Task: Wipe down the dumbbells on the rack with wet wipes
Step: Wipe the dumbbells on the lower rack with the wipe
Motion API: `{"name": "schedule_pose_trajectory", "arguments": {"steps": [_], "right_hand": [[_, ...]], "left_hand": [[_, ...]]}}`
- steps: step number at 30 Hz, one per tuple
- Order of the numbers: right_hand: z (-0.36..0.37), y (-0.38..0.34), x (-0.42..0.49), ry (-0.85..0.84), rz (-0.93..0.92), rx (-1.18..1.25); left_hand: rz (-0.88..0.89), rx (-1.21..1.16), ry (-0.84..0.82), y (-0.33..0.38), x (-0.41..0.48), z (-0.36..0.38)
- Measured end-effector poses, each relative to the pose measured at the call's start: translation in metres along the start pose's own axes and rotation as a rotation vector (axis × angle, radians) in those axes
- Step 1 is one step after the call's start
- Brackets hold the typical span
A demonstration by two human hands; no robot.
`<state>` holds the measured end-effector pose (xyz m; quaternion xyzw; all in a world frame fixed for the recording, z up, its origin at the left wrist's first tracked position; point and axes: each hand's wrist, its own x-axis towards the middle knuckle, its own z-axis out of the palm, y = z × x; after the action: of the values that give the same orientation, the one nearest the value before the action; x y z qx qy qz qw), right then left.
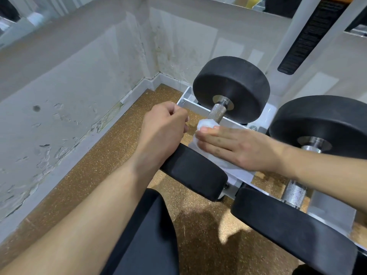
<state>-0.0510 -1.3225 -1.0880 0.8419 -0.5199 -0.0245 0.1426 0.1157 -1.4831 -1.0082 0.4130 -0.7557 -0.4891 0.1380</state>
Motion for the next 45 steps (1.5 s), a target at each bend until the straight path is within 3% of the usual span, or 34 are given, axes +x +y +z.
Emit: {"name": "schedule_pose_trajectory", "arguments": {"steps": [3, 5, 10, 15, 20, 24, 30, 36, 39, 43, 45], "right_hand": [[-0.011, 0.022, 0.0, 0.002, 0.176, -0.137], [-0.019, 0.02, 0.001, 0.046, 0.315, -0.081], [-0.025, -0.01, 0.021, 0.038, 0.169, 0.155], [-0.025, 0.018, 0.042, 0.096, 0.337, 0.155], [-0.03, 0.009, 0.047, -0.002, 0.163, 0.235], [-0.036, 0.041, 0.044, -0.063, 0.389, 0.093], [-0.042, -0.01, 0.058, -0.091, 0.231, 0.263], [-0.044, 0.026, 0.049, -0.037, 0.462, 0.055], [-0.039, -0.005, 0.055, -0.095, 0.534, 0.175], [-0.04, -0.022, 0.054, -0.143, 0.361, 0.311], [-0.04, -0.005, 0.05, -0.094, 0.285, 0.231]], "left_hand": [[0.001, 0.0, -0.003, -0.001, 0.002, 0.0], [0.011, -0.004, -0.004, -0.002, 0.002, 0.001], [0.04, -0.05, 0.008, -0.003, 0.002, 0.002], [0.056, -0.068, 0.024, -0.003, 0.0, 0.001], [0.022, -0.076, 0.042, -0.004, 0.001, 0.0], [-0.035, -0.059, 0.022, -0.001, 0.001, -0.001], [-0.042, -0.078, 0.041, 0.0, 0.0, -0.003], [0.038, -0.074, 0.055, -0.005, 0.002, -0.001], [0.076, -0.07, 0.054, -0.008, 0.003, -0.001], [0.08, -0.116, 0.041, -0.009, 0.005, 0.0], [0.081, -0.129, 0.035, -0.009, 0.004, -0.001]]}}
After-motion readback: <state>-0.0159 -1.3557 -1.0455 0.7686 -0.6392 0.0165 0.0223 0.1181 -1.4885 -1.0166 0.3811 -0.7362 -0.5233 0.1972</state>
